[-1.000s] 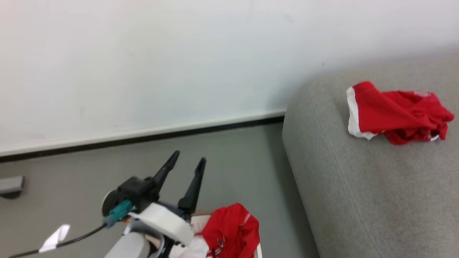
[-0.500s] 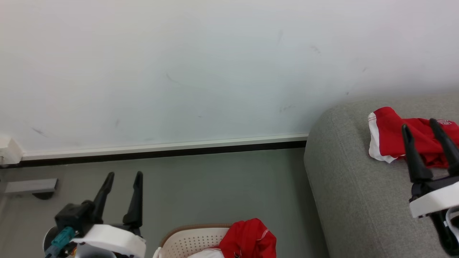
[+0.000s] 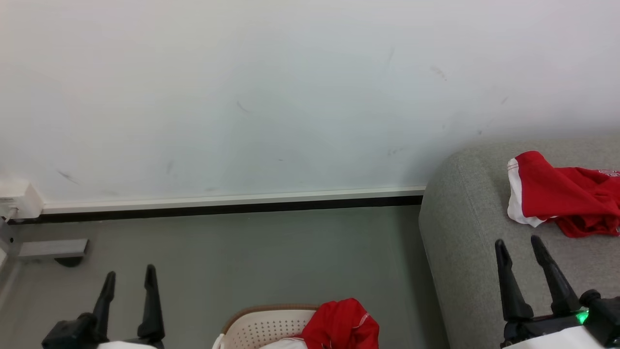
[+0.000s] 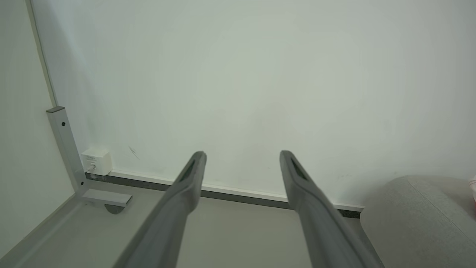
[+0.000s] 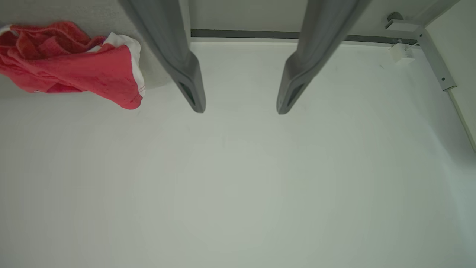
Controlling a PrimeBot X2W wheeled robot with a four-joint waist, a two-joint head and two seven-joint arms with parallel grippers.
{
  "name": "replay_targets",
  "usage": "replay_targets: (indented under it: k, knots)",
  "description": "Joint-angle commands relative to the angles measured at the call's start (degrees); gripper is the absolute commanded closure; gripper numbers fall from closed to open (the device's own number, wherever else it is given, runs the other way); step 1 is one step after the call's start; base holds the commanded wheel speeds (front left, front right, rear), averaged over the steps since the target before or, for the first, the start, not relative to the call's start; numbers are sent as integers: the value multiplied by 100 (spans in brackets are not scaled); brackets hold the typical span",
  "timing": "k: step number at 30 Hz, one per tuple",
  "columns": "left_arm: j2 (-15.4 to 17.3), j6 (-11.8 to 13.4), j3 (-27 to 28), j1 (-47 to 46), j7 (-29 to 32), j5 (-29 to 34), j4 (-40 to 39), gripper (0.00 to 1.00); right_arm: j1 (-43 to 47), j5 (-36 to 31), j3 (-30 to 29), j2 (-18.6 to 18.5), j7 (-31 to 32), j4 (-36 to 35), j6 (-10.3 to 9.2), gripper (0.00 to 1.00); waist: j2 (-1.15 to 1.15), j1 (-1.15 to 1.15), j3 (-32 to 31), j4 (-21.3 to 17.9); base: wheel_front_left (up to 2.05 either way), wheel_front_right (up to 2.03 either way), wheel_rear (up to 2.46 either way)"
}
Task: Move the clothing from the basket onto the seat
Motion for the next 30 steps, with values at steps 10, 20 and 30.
replay_targets:
  k: [10, 20, 30]
  knots:
    - [-400, -265, 479, 409, 0, 606, -2, 0, 186, -305, 12, 273, -16, 114, 2, 0, 0, 0, -66, 11, 0, 0, 0]
    - [-652, -532, 740, 344, -1, 948, 90, 0, 80, -447, -31, 227, -16, 222, 2, 0, 0, 0, -98, 52, 0, 0, 0]
    - [-787, -729, 907, 275, -1, 1143, 122, 0, 51, -452, -14, 235, -16, 251, 2, 0, 0, 0, -56, 40, 0, 0, 0]
